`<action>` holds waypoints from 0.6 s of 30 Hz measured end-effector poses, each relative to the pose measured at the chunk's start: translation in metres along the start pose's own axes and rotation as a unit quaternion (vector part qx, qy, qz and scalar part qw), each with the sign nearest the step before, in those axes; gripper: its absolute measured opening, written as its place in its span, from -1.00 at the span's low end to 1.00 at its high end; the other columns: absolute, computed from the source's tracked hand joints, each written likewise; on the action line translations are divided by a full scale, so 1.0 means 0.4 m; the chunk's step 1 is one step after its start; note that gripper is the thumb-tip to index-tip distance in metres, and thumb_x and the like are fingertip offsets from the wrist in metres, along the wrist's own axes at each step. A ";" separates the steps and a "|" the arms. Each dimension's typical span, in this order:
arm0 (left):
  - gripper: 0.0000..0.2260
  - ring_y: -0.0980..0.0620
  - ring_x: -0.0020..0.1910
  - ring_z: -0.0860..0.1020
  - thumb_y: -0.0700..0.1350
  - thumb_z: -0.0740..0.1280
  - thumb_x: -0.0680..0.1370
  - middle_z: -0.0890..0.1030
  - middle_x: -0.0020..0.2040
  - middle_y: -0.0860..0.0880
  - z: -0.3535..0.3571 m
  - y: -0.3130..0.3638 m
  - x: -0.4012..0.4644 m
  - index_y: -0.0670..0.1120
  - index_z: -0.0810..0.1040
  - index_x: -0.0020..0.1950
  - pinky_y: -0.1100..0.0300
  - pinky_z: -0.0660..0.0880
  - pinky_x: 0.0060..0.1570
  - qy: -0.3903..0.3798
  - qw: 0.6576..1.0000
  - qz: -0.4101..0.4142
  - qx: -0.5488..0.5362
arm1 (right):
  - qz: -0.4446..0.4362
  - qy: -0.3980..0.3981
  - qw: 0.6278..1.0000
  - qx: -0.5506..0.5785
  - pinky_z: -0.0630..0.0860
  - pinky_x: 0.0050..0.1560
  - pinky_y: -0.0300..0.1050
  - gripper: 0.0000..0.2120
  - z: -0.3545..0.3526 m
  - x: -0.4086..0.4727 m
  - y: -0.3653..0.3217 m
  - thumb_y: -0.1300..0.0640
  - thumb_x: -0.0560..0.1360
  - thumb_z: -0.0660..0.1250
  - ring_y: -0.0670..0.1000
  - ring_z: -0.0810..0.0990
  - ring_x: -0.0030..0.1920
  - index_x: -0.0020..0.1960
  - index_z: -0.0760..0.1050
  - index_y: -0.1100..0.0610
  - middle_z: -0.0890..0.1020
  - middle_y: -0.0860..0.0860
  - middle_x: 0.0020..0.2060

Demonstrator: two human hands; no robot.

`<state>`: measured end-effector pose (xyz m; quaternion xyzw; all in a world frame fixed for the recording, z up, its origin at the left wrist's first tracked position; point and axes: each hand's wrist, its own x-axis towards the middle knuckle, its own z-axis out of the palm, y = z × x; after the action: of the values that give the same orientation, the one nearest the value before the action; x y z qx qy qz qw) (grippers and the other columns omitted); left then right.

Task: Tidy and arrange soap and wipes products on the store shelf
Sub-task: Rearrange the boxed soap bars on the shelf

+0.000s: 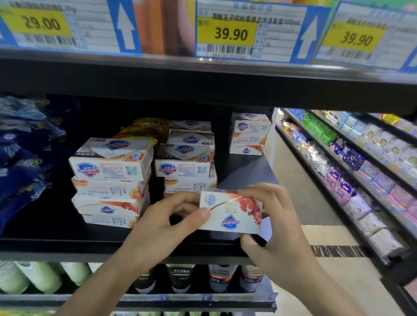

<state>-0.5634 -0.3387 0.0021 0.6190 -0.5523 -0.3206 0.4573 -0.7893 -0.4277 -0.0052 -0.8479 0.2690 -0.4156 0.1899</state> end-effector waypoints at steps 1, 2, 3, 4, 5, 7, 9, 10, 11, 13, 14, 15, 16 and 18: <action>-0.65 0.25 0.16 0.64 0.35 0.36 0.45 0.73 0.09 0.18 0.000 -0.001 0.001 0.33 0.59 0.20 0.10 0.49 0.26 -0.001 1.000 -0.002 -0.007 | -0.005 -0.002 1.000 0.008 0.48 0.18 -0.27 -0.35 0.009 0.003 -0.003 0.12 0.33 0.35 0.05 0.46 0.34 0.36 0.36 -0.28 0.36 -0.30 0.27; -0.69 0.23 0.16 0.65 0.29 0.39 0.47 0.73 0.10 0.17 -0.001 -0.002 0.002 0.30 0.61 0.19 0.05 0.51 0.28 0.000 1.000 -0.005 -0.019 | -0.008 -0.004 1.000 0.018 0.46 0.19 -0.32 -0.30 0.017 0.007 -0.006 0.16 0.32 0.38 0.04 0.46 0.35 0.37 0.35 -0.31 0.37 -0.28 0.27; -0.73 0.20 0.15 0.67 0.24 0.40 0.49 0.74 0.10 0.15 -0.002 -0.002 0.003 0.28 0.63 0.18 0.00 0.53 0.30 0.002 0.999 -0.009 -0.032 | -0.009 -0.005 1.000 0.027 0.45 0.18 -0.37 -0.26 0.027 0.011 -0.006 0.22 0.32 0.42 0.02 0.46 0.35 0.38 0.35 -0.30 0.38 -0.25 0.28; -0.76 0.17 0.15 0.68 0.19 0.41 0.51 0.75 0.10 0.12 -0.004 -0.003 0.003 0.26 0.64 0.17 -0.05 0.53 0.32 0.002 0.999 -0.013 -0.044 | -0.010 -0.006 0.999 0.036 0.45 0.17 -0.40 -0.23 0.036 0.012 -0.004 0.27 0.31 0.46 -0.01 0.46 0.35 0.39 0.36 -0.27 0.40 -0.20 0.28; -0.77 0.13 0.15 0.69 0.17 0.40 0.52 0.75 0.10 0.10 -0.006 -0.003 0.003 0.24 0.65 0.17 -0.08 0.53 0.33 0.001 0.998 -0.016 -0.053 | -0.005 -0.005 0.999 0.049 0.46 0.13 -0.43 -0.22 0.044 0.012 -0.002 0.29 0.32 0.50 -0.03 0.47 0.32 0.39 0.36 -0.25 0.41 -0.16 0.28; -0.76 0.11 0.17 0.68 0.16 0.40 0.54 0.75 0.12 0.10 -0.008 -0.004 0.002 0.21 0.65 0.19 -0.10 0.50 0.36 -0.002 0.998 -0.020 -0.060 | 0.041 -0.010 0.995 0.091 0.49 0.05 -0.41 -0.22 0.046 0.009 0.000 0.24 0.36 0.55 -0.06 0.52 0.23 0.41 0.33 -0.25 0.42 -0.14 0.28; -0.74 0.12 0.20 0.67 0.13 0.41 0.58 0.74 0.14 0.10 -0.010 -0.005 -0.001 0.14 0.64 0.25 -0.10 0.49 0.37 -0.003 0.998 -0.020 -0.059 | 0.105 -0.037 0.986 0.125 0.53 0.01 -0.34 -0.19 0.035 0.011 -0.003 0.08 0.36 0.56 -0.07 0.55 0.16 0.48 0.25 -0.27 0.43 -0.17 0.29; -0.75 0.12 0.21 0.67 0.10 0.42 0.61 0.74 0.15 0.10 -0.011 -0.006 -0.001 0.11 0.63 0.27 -0.10 0.49 0.38 -0.003 0.998 -0.019 -0.060 | 0.138 -0.056 0.978 0.150 0.56 0.01 -0.28 -0.16 0.027 0.015 -0.005 0.01 0.35 0.55 -0.07 0.56 0.14 0.50 0.21 -0.28 0.44 -0.20 0.29; -0.76 0.11 0.22 0.66 0.06 0.41 0.63 0.74 0.17 0.09 -0.011 -0.006 -0.002 0.08 0.62 0.29 -0.10 0.49 0.38 -0.002 0.998 -0.017 -0.060 | 0.169 -0.070 0.965 0.187 0.59 0.00 -0.20 -0.15 0.020 0.020 -0.006 -0.06 0.34 0.54 -0.07 0.59 0.10 0.51 0.21 -0.29 0.47 -0.23 0.28; -0.74 0.10 0.24 0.65 0.02 0.41 0.61 0.72 0.20 0.08 -0.011 -0.006 -0.004 0.06 0.61 0.31 -0.09 0.49 0.38 0.004 0.999 -0.002 -0.054 | 0.224 -0.071 0.937 0.260 0.61 -0.06 -0.17 -0.21 0.004 0.035 -0.006 -0.22 0.33 0.49 -0.11 0.63 -0.07 0.50 0.28 -0.27 0.57 -0.27 0.16; -0.72 0.10 0.25 0.63 0.01 0.41 0.61 0.71 0.21 0.10 -0.011 -0.006 -0.006 0.07 0.60 0.31 -0.09 0.48 0.38 0.009 0.999 0.011 -0.045 | 0.246 -0.065 0.926 0.280 0.58 -0.10 -0.19 -0.25 -0.002 0.043 -0.005 -0.29 0.33 0.45 -0.10 0.60 -0.16 0.48 0.33 -0.26 0.62 -0.24 0.06; -0.71 0.11 0.26 0.62 0.02 0.41 0.60 0.69 0.23 0.12 -0.009 -0.006 -0.007 0.09 0.58 0.33 -0.09 0.47 0.37 0.015 0.999 0.026 -0.035 | 0.266 -0.063 0.916 0.293 0.55 -0.14 -0.18 -0.29 -0.005 0.050 -0.003 -0.37 0.33 0.39 -0.07 0.57 -0.23 0.45 0.40 -0.24 0.65 -0.15 -0.06; -0.69 0.12 0.27 0.60 0.03 0.42 0.61 0.68 0.26 0.15 -0.008 -0.008 -0.008 0.12 0.56 0.35 -0.08 0.47 0.36 0.020 0.999 0.041 -0.024 | 0.282 -0.068 0.908 0.301 0.52 -0.16 -0.16 -0.34 -0.009 0.055 -0.003 -0.44 0.34 0.34 -0.04 0.54 -0.27 0.39 0.47 -0.25 0.64 -0.05 -0.19; -0.67 0.11 0.28 0.58 0.08 0.42 0.62 0.65 0.29 0.19 -0.005 -0.013 -0.010 0.18 0.53 0.38 -0.06 0.48 0.31 0.029 0.997 0.071 -0.007 | 0.304 -0.095 0.899 0.301 0.49 -0.16 -0.17 -0.46 -0.010 0.063 -0.003 -0.53 0.34 0.25 0.00 0.51 -0.31 0.19 0.59 -0.30 0.62 0.07 -0.31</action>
<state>-0.5601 -0.3346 -0.0023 0.5837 -0.5791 -0.2733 0.4993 -0.7792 -0.4426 0.0132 -0.6631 0.3564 -0.3160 0.5774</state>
